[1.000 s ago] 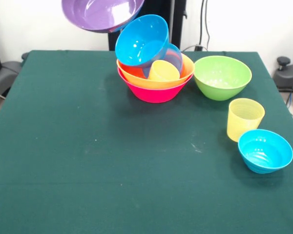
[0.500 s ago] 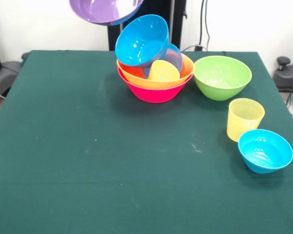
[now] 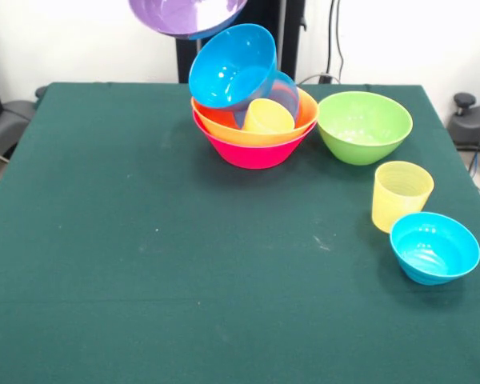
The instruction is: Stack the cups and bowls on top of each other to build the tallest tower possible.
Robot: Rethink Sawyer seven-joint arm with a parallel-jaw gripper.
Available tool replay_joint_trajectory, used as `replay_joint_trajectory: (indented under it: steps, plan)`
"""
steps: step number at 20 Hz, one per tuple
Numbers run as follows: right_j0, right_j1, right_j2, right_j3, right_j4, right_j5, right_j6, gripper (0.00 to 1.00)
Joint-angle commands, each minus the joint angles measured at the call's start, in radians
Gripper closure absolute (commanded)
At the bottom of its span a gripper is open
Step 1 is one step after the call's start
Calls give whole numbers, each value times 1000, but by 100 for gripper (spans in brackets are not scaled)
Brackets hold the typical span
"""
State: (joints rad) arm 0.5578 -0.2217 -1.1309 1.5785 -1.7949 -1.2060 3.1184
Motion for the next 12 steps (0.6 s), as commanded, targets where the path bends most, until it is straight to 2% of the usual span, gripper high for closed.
replay_joint_trajectory:
  steps: [1, 7, 12]
  plan:
    - [28, 14, 157, 51, 55, 119, -3, 100]
    - [65, 28, 148, 55, 59, 108, 48, 100]
    - [100, 44, 155, 67, 91, 134, 80, 100]
